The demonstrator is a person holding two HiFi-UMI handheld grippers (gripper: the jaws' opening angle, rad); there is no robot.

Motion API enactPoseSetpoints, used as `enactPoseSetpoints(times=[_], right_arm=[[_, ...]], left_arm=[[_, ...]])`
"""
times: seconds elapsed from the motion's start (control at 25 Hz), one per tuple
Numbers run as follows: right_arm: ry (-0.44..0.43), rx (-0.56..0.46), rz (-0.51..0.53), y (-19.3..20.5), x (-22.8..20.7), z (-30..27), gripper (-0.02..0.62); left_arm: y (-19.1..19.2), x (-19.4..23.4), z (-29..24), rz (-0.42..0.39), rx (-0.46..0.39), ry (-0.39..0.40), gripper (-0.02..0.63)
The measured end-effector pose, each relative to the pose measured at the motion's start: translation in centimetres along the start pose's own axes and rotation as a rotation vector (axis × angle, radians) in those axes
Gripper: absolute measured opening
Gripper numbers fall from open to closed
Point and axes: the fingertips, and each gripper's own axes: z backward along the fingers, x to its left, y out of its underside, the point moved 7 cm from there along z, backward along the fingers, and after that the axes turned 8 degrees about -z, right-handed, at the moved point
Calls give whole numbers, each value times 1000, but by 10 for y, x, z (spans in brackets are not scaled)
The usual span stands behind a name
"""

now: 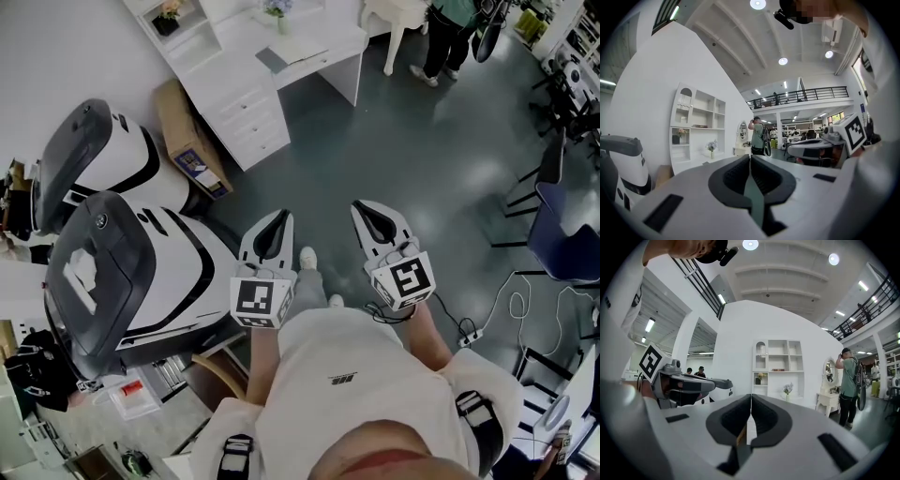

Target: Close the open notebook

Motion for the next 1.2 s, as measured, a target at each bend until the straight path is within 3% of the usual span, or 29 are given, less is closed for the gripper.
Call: enactPoseSetpoints(times=[0.4,1.2], right_arm=[[48,20,3,3,-34,-50,-3],[123,13,5,-23,-101,-205,-5]], left_arm=[[11,39,-55,9,0,28,0],[9,161,-199,16,-21,113,0]])
